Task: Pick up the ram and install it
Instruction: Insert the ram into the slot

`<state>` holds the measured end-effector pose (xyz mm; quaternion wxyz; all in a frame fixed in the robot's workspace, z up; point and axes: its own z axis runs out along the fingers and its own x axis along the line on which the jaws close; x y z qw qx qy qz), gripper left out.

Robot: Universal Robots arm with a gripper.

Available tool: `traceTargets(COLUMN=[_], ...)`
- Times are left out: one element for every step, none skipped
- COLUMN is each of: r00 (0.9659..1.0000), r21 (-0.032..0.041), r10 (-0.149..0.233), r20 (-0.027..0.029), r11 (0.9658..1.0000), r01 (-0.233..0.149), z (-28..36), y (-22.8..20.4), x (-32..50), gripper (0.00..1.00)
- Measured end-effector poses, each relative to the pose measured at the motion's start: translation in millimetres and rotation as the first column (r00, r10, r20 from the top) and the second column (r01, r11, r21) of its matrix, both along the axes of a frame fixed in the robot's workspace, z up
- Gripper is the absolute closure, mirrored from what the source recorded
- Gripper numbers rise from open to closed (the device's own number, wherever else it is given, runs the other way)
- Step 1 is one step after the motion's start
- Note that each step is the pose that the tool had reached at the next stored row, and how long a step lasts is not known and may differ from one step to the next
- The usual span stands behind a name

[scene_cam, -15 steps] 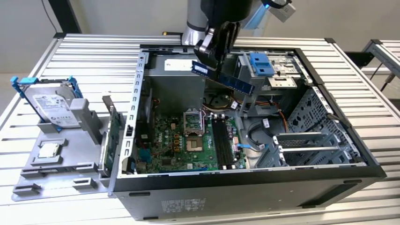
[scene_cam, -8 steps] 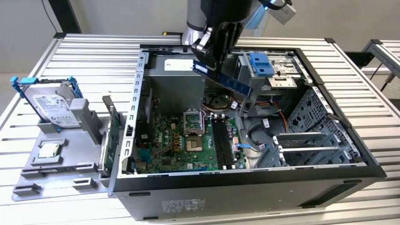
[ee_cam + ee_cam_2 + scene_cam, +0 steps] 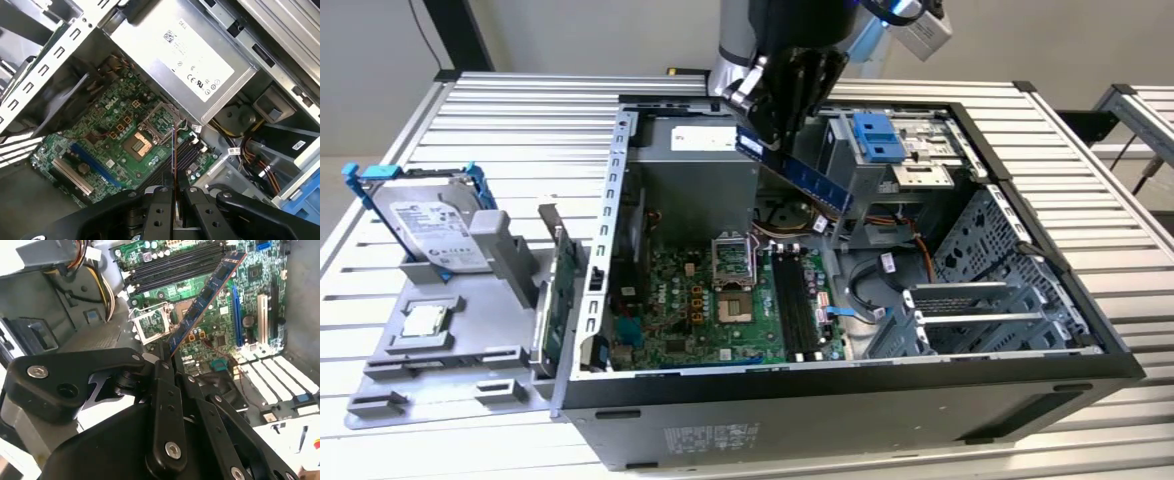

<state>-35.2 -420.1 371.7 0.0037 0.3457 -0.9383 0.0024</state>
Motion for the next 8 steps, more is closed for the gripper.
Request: traceTargets(r00=[0.9999, 0.9994, 0.9985, 0.9974, 0.9960, 0.9942, 0.9921, 0.9896], r21=[0.0001, 0.0000, 0.0000, 0.0001, 0.0000, 0.0000, 0.0001, 0.0001], r10=[-0.017, -0.035, -0.054, -0.071, -0.089, -0.107, -0.126, -0.144], r20=[0.0000, 0.0000, 0.0000, 0.0000, 0.0000, 0.0000, 0.0000, 0.0000], r11=[0.9999, 0.9994, 0.9985, 0.9974, 0.9960, 0.9942, 0.9921, 0.9896], r01=[0.017, 0.035, 0.054, 0.071, 0.089, 0.107, 0.126, 0.144], z=[-0.1, -0.2, -0.4, -0.5, -0.6, -0.8, -0.9, -1.0], y=[0.0, 0.0, 0.0, 0.0, 0.0, 0.0, 0.0, 0.0], x=[0.0, 0.0, 0.0, 0.0, 0.0, 0.0, 0.0, 0.0], gripper=[1.00, 1.00, 1.00, 1.00, 1.00, 1.00, 1.00, 1.00])
